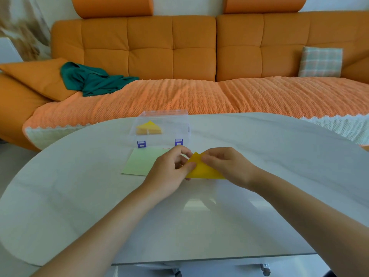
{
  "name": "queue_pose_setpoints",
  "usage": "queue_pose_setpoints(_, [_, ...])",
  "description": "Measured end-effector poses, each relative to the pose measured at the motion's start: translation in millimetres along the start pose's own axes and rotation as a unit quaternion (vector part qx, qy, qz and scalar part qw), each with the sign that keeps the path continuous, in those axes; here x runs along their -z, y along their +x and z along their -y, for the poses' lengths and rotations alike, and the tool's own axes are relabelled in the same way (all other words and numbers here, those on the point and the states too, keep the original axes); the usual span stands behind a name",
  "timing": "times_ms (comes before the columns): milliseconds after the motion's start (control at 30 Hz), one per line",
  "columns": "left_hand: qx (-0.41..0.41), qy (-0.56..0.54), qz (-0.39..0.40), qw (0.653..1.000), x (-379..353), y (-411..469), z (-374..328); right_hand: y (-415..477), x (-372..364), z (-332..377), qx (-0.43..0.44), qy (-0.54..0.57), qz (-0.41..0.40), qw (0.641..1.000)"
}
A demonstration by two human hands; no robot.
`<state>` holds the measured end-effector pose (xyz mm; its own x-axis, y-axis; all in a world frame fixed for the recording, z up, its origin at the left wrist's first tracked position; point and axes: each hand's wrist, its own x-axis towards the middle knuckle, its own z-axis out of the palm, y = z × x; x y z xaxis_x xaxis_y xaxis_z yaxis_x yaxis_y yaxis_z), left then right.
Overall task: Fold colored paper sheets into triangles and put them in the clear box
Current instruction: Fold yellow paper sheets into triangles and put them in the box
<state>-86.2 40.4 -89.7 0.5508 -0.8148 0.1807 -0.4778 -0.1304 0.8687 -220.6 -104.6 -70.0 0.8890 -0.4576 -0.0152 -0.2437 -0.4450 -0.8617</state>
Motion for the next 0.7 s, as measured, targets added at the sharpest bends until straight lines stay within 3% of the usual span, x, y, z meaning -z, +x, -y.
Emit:
queue_pose_setpoints(100, [0.013,0.007,-0.009,1.0,-4,1,-1,-1,-4,0,0.0,-0.063,-0.015,0.998])
queue_pose_setpoints(267, [0.009,0.007,-0.067,0.998,-8,3,0,2,-2,1,-0.055,-0.041,-0.102,0.992])
queue_pose_setpoints(400, [-0.006,0.024,-0.08,0.996,-10,0,-2,0,-2,4,-0.054,0.012,-0.083,0.995])
queue_pose_setpoints(700, [-0.029,0.03,-0.117,0.992,-14,1,-1,0,-7,1,-0.047,0.009,-0.099,0.994])
